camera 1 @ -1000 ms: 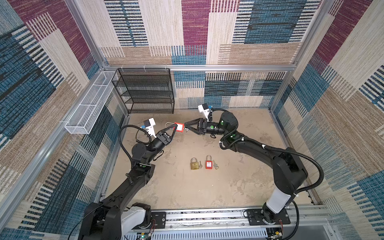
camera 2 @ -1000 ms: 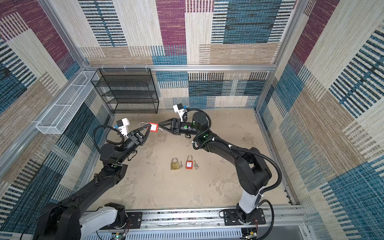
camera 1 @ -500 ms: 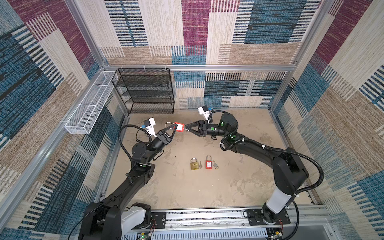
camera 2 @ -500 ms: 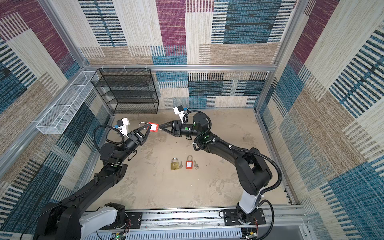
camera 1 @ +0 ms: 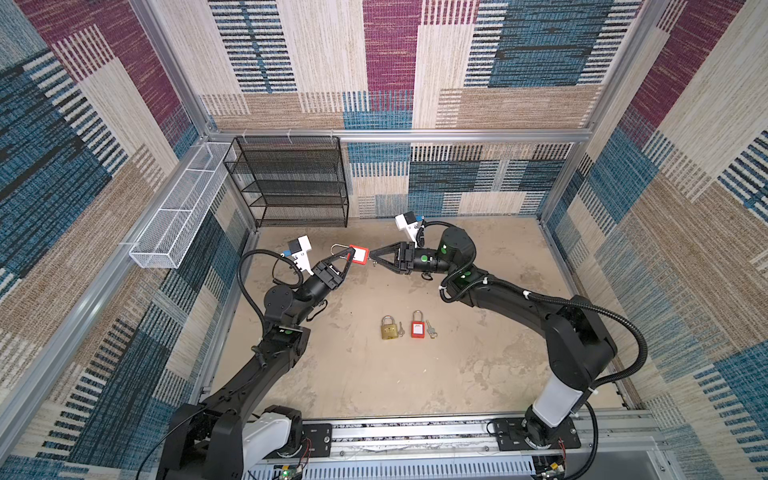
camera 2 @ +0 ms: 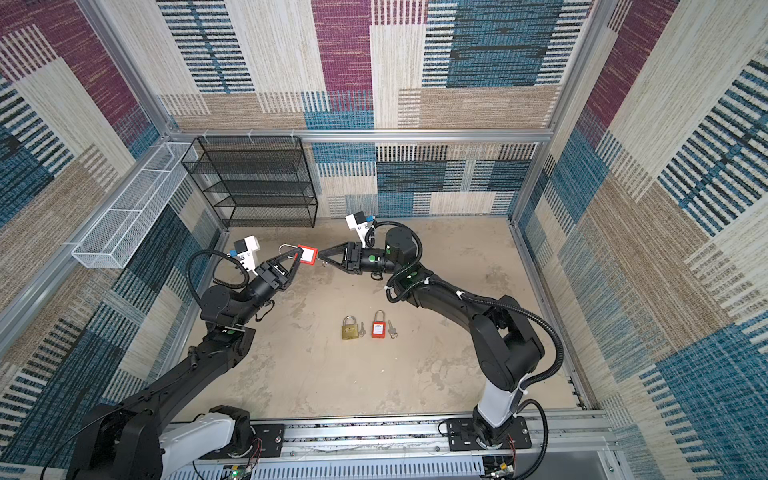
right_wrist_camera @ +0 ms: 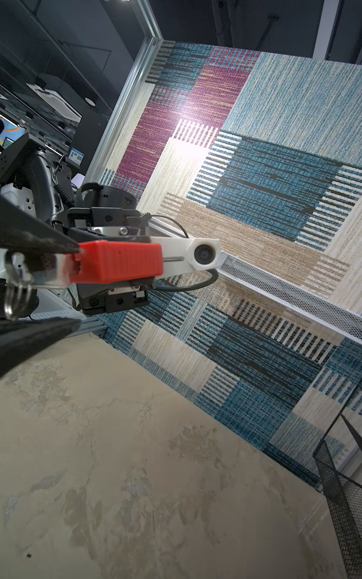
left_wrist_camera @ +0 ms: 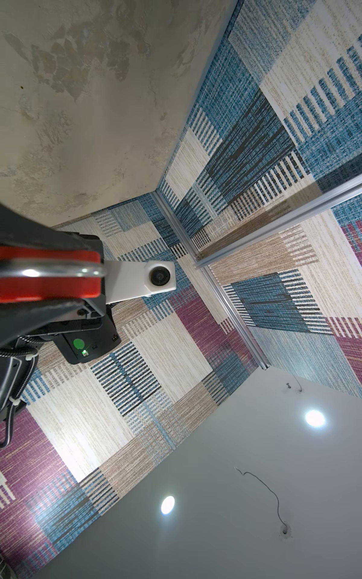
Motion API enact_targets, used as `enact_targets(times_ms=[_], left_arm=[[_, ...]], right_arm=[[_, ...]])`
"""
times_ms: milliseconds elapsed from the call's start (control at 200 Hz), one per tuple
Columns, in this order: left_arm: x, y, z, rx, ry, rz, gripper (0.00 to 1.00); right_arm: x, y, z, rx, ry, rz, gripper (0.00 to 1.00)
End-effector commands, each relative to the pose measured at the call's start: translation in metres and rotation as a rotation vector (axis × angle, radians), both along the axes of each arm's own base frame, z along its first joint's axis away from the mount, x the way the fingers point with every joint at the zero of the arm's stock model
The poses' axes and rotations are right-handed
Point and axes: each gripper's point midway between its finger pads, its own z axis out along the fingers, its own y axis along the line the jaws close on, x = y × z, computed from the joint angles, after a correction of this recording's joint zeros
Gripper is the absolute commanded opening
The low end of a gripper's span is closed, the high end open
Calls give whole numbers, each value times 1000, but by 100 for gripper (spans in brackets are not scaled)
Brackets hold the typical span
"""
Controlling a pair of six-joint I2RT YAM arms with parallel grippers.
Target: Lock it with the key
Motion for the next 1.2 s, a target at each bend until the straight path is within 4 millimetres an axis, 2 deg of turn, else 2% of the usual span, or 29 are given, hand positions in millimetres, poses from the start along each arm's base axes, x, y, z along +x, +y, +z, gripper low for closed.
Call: enact_targets(times_ms=[0, 150, 250, 536, 786, 841, 902, 962, 1057, 1192], left_arm=[[-3, 3, 13, -12, -61, 19, 0], [-3, 3, 11, -11, -57, 20, 0], [-3, 4, 11, -13, -57, 23, 0], [-3, 4, 9, -13, -53, 24, 0], [-3, 4, 10, -14, -55, 25, 0], [-3, 5, 10, -14, -55, 25, 0], [-4, 4, 9, -14, -54, 25, 0], [-4, 5, 10, -15, -56, 26, 0], [-5, 5, 11, -18, -59, 28, 0], [-5, 5, 12, -17, -61, 26, 0]], right_arm=[[-12, 1, 10, 16, -34, 54, 36], [-18, 2, 15, 27, -40, 72, 37], [-20, 2, 9, 17, -23, 81, 36], [-21, 2, 4, 8, -5, 89, 20], [-22, 2, 2, 0, -3, 89, 14], [-23, 1, 1, 0, -1, 89, 18], [-24, 1, 1, -1, -1, 91, 32], [-24, 0, 3, 1, -4, 92, 40], [-21, -1, 7, 5, -10, 86, 45], [-14, -3, 3, 4, 14, 68, 45]])
